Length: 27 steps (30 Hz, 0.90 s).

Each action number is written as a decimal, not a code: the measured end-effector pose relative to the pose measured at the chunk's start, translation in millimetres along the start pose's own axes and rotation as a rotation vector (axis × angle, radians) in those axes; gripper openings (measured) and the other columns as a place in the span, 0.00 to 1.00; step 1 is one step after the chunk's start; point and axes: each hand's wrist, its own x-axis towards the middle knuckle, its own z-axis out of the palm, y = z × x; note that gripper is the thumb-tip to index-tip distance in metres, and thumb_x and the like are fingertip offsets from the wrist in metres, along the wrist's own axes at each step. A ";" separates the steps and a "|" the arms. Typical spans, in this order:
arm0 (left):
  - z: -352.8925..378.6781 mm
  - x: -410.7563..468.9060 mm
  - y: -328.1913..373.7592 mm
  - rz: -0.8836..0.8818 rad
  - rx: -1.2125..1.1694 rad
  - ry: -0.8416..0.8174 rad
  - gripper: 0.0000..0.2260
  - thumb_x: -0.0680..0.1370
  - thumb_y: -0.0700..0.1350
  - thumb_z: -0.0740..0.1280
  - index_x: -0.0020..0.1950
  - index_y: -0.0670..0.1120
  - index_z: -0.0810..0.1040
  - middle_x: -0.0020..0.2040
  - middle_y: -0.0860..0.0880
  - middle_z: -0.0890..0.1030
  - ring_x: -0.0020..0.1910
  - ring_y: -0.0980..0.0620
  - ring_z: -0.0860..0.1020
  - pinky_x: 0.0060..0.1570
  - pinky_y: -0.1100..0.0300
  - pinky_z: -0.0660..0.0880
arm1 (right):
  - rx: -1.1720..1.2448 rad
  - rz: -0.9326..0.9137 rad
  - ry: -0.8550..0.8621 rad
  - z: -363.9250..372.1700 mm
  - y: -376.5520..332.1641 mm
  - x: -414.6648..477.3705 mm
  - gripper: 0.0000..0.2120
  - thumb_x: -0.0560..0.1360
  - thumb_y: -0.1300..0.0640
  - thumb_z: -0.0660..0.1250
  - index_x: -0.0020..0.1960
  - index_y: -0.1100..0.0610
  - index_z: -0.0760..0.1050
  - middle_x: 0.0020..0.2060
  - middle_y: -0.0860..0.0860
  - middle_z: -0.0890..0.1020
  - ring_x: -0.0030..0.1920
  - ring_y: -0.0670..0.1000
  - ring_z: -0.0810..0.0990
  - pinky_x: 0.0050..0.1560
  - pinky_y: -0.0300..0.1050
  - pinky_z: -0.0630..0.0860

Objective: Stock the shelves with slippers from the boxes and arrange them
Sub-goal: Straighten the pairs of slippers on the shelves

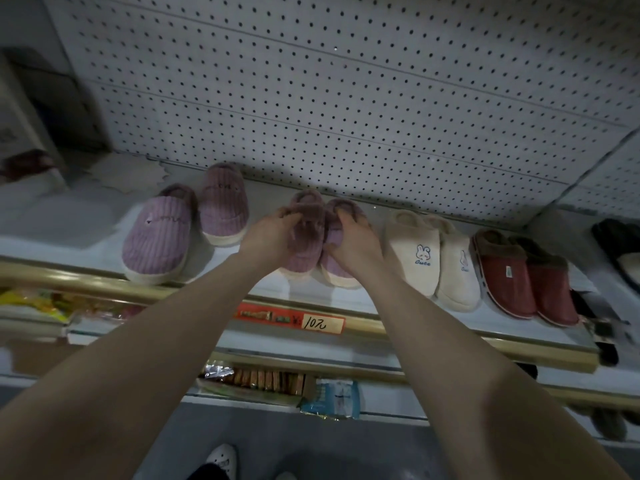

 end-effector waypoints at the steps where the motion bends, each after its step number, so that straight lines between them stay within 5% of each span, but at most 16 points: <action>1: -2.1 -2.6 -4.5 -0.002 -0.041 0.019 0.25 0.72 0.43 0.68 0.69 0.52 0.72 0.63 0.45 0.75 0.52 0.38 0.78 0.44 0.51 0.75 | -0.001 -0.019 0.018 1.5 -5.0 0.9 0.31 0.74 0.48 0.65 0.75 0.46 0.60 0.74 0.57 0.65 0.73 0.62 0.64 0.69 0.55 0.68; 7: -16.7 -15.6 -47.3 -0.066 -0.063 0.025 0.32 0.72 0.47 0.74 0.74 0.48 0.67 0.72 0.43 0.69 0.70 0.40 0.66 0.67 0.46 0.67 | 0.008 -0.140 0.043 14.1 -39.3 6.2 0.30 0.76 0.56 0.67 0.76 0.50 0.62 0.73 0.58 0.67 0.69 0.62 0.69 0.63 0.51 0.71; 12: -31.1 -22.1 -100.5 -0.076 0.026 0.035 0.35 0.67 0.51 0.76 0.72 0.51 0.68 0.71 0.46 0.70 0.69 0.39 0.66 0.66 0.44 0.67 | 0.016 -0.178 0.029 29.1 -80.8 16.8 0.30 0.75 0.56 0.65 0.76 0.52 0.63 0.70 0.58 0.71 0.70 0.62 0.67 0.70 0.54 0.65; 21: -51.3 -34.9 -183.8 -0.101 0.071 -0.097 0.41 0.62 0.61 0.73 0.69 0.57 0.58 0.72 0.45 0.63 0.72 0.39 0.61 0.63 0.37 0.66 | -0.002 -0.148 0.013 58.4 -150.4 49.8 0.25 0.77 0.58 0.64 0.73 0.55 0.67 0.67 0.60 0.75 0.65 0.63 0.74 0.61 0.51 0.73; 27: -53.7 -31.2 -227.1 0.022 -0.049 -0.361 0.61 0.57 0.64 0.79 0.79 0.49 0.46 0.75 0.39 0.56 0.70 0.34 0.62 0.67 0.45 0.66 | -0.041 -0.114 -0.038 93.0 -189.7 95.4 0.22 0.75 0.55 0.63 0.68 0.49 0.68 0.59 0.57 0.79 0.56 0.61 0.80 0.51 0.48 0.76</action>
